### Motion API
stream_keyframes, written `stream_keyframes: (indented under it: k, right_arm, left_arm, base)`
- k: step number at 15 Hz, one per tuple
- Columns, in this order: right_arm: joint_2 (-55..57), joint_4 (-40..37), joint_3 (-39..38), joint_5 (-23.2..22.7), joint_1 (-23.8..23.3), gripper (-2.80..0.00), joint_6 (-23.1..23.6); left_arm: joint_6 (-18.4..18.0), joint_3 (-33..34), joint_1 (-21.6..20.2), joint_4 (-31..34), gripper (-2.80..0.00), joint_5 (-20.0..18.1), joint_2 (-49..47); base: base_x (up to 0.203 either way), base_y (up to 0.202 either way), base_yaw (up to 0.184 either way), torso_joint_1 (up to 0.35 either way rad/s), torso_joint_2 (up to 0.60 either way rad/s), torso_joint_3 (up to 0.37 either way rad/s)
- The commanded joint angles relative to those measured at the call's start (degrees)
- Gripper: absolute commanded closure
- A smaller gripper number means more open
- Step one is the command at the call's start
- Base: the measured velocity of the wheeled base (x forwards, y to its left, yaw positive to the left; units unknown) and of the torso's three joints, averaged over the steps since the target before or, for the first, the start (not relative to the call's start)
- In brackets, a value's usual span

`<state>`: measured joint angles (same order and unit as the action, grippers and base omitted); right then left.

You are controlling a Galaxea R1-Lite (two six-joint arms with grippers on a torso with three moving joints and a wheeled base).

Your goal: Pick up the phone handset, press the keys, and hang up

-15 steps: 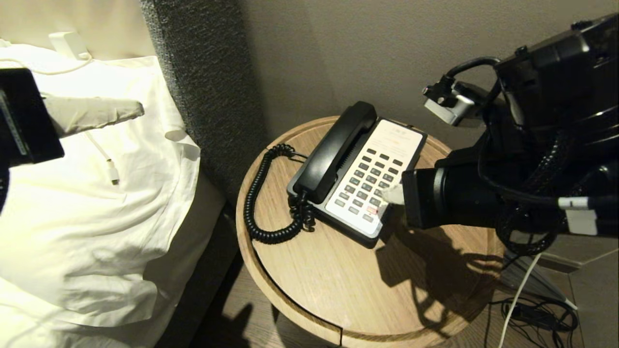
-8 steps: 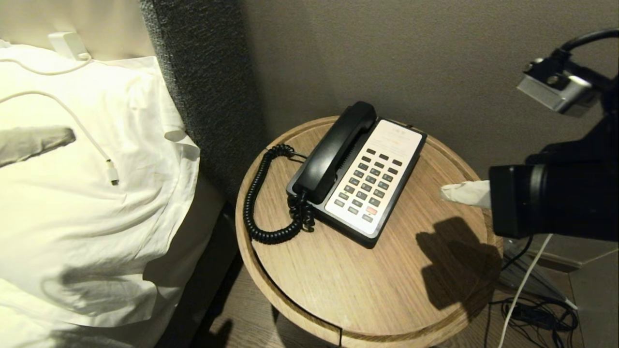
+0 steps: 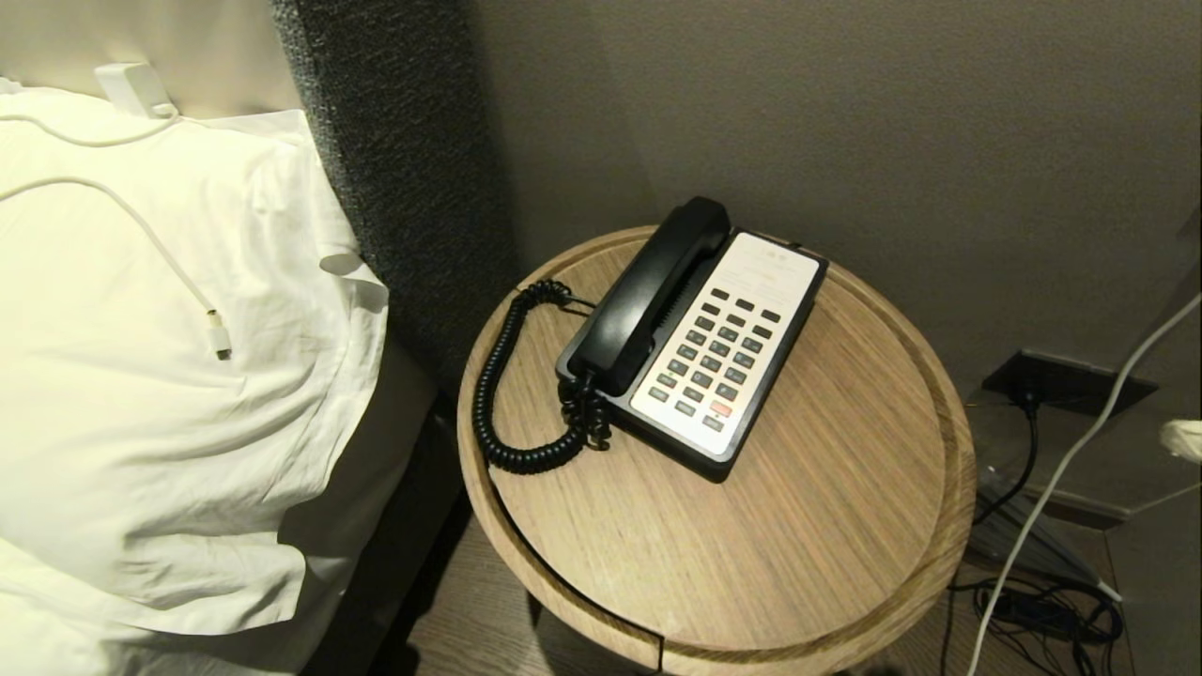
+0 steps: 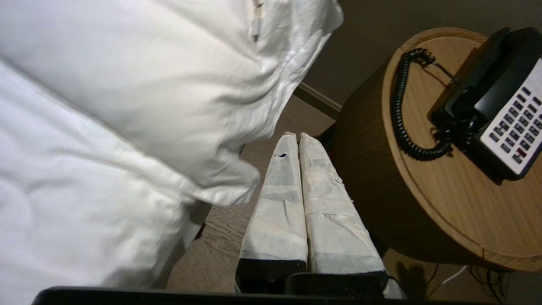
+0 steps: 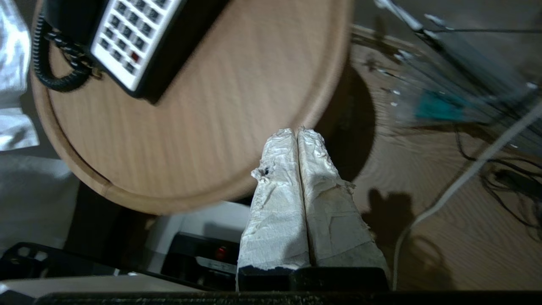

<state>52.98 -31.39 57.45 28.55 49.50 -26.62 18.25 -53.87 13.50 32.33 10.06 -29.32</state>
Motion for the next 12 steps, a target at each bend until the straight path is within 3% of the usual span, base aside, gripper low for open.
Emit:
stream_keyframes:
  k: [1,4,8,10,12]
  right_arm:
    - [-11.6,-4.8,-1.6,0.6,-2.4,0.00,-0.3]
    - [-18.8,-12.4,-1.9,0.6,-7.2,0.00,-0.3]
    - [-25.6,-20.3,-1.8,0.2,-11.6,0.00,0.0]
    - [-27.0,-21.7,-2.0,-0.1,-12.4,0.00,-0.1]
    - [-27.6,-23.0,-1.7,-0.3,-13.0,0.00,-0.1]
  left_arm:
    - [0.0,1.4,-3.8,4.0,0.00,-0.1,8.8]
    - [0.0,2.8,-6.5,8.8,0.00,-1.8,13.1]
    - [0.3,-1.5,-7.6,11.1,0.00,-2.1,12.2]
    - [0.0,-1.7,-11.2,11.6,0.00,-6.2,12.0]
    - [-1.7,1.1,-11.8,12.5,0.00,-8.3,15.5]
  base:
    - [0.000,0.000,0.000,0.000,0.00,0.000]
    - [0.000,0.000,0.000,0.000,0.00,0.000]
    - [0.000,0.000,0.000,0.000,0.00,0.000]
    - [0.000,0.000,0.000,0.000,0.00,0.000]
    - [0.000,0.000,0.000,0.000,0.00,0.000]
